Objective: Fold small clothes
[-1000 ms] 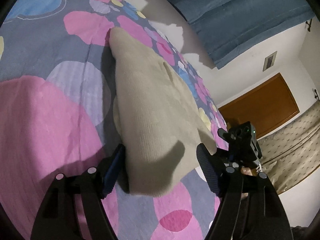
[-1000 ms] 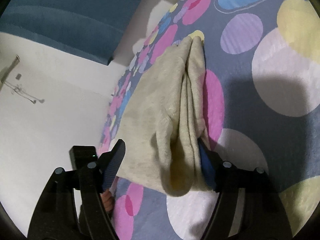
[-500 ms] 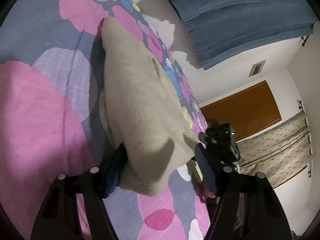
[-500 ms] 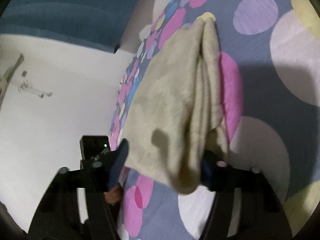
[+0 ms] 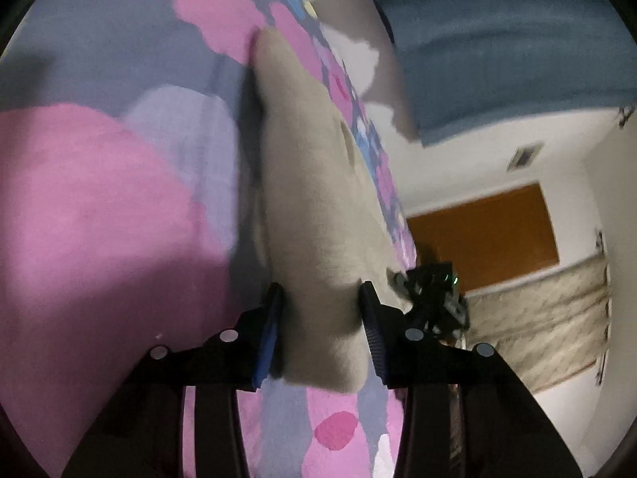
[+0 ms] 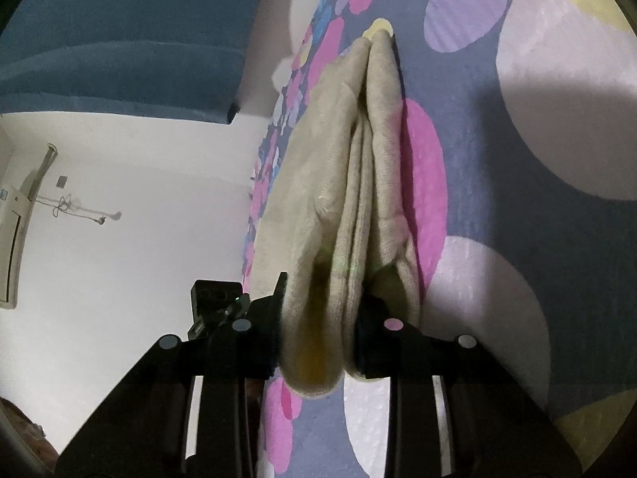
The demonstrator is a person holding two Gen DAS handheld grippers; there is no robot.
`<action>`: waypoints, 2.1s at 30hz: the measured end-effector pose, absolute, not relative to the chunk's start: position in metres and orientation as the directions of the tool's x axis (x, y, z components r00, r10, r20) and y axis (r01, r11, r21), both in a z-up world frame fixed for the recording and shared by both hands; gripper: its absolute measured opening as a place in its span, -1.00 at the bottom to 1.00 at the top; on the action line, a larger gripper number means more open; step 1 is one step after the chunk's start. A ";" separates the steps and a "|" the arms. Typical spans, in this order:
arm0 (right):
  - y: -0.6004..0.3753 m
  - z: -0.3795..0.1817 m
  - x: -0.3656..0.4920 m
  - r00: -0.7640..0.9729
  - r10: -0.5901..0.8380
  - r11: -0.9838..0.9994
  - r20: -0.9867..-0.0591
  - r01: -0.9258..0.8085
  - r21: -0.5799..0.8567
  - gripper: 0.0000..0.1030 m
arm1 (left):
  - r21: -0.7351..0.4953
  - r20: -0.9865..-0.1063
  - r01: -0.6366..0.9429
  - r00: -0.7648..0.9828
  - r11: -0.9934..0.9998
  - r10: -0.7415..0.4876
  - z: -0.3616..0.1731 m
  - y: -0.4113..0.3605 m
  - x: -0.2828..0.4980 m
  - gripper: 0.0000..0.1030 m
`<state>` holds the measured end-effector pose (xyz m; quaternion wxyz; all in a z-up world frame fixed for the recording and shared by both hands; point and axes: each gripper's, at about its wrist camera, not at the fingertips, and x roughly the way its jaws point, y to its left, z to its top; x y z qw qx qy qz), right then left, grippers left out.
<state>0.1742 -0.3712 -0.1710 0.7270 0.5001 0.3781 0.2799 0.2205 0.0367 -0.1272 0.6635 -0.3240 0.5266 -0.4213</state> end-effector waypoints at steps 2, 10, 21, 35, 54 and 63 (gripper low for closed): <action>-0.372 -0.172 0.175 0.558 0.785 0.346 -0.269 -0.036 0.937 -0.43 | -0.851 -0.469 0.243 0.050 0.466 -0.882 -0.128 0.019 0.229 -0.21; -0.367 -0.167 0.174 0.558 0.788 0.344 -0.260 -0.050 0.938 -0.37 | -0.859 -0.458 0.246 0.018 0.448 -0.889 -0.131 0.018 0.229 -0.24; -0.350 -0.144 0.170 0.561 0.750 0.476 -0.350 -0.090 0.875 0.02 | -0.737 -0.563 0.302 0.220 0.604 -0.797 -0.115 0.021 0.225 0.02; -0.342 -0.142 0.176 0.533 0.768 0.484 -0.356 -0.119 0.867 0.11 | -0.779 -0.552 0.315 0.062 0.541 -0.831 -0.128 0.000 0.214 -0.34; -0.340 -0.147 0.174 0.575 0.721 0.509 -0.386 -0.061 0.859 -0.83 | -0.610 -0.657 0.418 0.207 0.673 -0.725 -0.103 -0.011 0.189 -0.55; -0.338 -0.144 0.174 0.581 0.734 0.469 -0.351 -0.059 0.882 -0.84 | -0.596 -0.652 0.444 0.218 0.669 -0.726 -0.098 -0.017 0.183 -0.57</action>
